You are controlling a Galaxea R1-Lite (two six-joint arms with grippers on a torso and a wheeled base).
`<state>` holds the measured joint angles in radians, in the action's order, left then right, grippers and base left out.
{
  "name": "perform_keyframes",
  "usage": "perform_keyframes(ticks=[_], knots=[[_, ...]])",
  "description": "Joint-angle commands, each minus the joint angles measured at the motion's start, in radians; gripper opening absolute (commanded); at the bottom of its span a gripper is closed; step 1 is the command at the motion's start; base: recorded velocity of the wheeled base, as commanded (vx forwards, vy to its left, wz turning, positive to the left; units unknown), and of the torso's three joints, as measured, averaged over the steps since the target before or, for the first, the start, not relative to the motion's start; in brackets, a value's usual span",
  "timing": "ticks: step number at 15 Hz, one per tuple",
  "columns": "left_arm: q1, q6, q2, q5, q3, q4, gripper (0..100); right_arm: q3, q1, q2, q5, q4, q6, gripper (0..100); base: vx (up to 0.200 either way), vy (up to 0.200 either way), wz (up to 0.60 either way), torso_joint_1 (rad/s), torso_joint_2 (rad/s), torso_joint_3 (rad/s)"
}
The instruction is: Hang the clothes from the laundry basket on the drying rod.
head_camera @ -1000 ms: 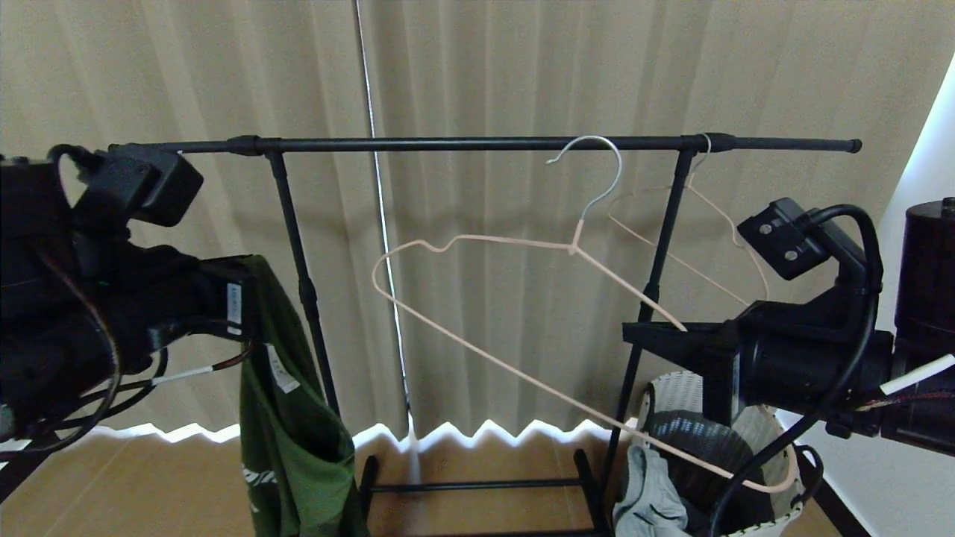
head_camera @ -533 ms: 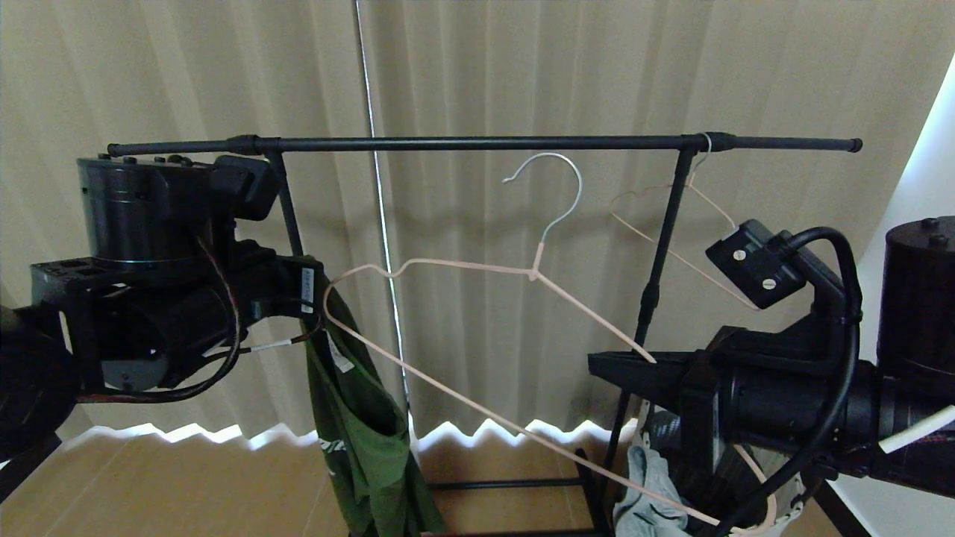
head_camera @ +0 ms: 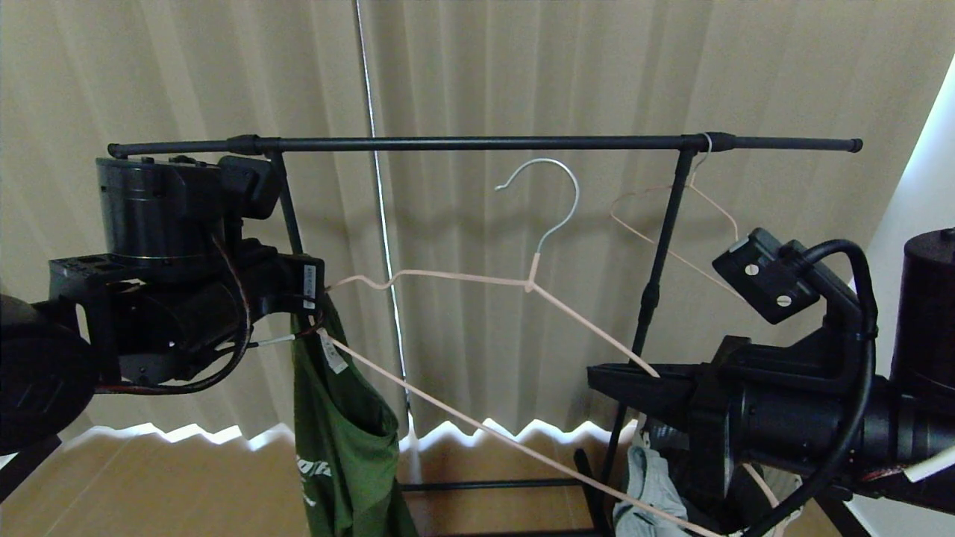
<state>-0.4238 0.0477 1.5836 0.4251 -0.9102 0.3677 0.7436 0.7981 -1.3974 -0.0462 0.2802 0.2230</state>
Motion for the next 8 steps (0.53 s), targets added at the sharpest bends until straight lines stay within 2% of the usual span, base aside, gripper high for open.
perform_keyframes(ticks=[1, 8], knots=[[-0.009, 0.000, -0.007, 0.001, 0.001, 0.000, 0, 0.014, 0.000, -0.029, 0.002, 0.002, 0.001, 0, 0.000, 0.000, 0.00, 0.000, 0.00, 0.000], [-0.009, 0.001, -0.039, 0.001, 0.034, -0.004, 0, 0.040, 0.000, -0.135, 0.015, 0.117, -0.001, 0, 0.000, 0.000, 0.00, 0.000, 0.00, 0.000]])
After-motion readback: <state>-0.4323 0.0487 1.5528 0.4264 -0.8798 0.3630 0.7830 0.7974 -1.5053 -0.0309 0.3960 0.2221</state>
